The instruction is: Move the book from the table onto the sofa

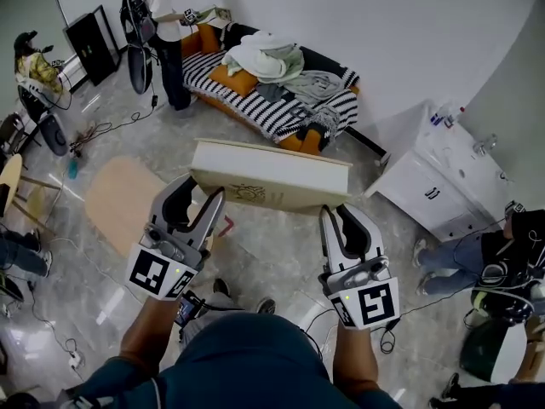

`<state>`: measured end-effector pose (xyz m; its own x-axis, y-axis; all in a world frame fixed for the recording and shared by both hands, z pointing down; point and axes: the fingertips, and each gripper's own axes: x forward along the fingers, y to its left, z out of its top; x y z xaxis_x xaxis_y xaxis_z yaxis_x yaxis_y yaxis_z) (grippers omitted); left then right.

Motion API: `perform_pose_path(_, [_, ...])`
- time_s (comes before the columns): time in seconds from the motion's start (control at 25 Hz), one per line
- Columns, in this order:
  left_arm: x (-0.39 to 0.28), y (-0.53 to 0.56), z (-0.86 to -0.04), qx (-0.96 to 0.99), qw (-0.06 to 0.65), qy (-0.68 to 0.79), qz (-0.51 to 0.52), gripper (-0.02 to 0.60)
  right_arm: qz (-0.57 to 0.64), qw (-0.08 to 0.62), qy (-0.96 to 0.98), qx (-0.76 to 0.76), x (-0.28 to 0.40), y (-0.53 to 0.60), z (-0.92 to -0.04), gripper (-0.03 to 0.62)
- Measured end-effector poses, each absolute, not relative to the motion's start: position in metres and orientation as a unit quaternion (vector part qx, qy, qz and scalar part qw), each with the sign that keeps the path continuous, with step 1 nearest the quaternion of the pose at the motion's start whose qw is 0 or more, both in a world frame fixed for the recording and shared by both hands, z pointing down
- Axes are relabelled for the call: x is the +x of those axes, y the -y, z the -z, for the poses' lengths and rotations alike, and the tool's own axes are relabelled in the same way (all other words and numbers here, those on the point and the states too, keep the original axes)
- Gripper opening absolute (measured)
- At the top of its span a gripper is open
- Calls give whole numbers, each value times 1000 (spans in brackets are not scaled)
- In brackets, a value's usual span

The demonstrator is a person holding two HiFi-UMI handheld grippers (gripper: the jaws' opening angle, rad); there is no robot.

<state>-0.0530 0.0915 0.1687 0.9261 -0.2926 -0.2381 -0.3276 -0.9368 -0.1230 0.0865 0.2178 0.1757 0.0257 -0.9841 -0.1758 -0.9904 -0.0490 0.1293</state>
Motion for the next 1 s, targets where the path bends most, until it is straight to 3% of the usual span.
perform_pose_path(0.32, [32, -93, -189, -984, 87, -122, -97, 166, -97, 24, -663, -742, 163, -228, -199, 78])
perform_pose_path(0.68, [115, -18, -206, -992, 65, -74, -83, 166, -69, 3, -629, -774, 235, -165, -209, 78])
perform_pose_path(1.0, [146, 61, -218, -992, 60, -55, -96, 163, -60, -20, -616, -785, 258, -92, -225, 78])
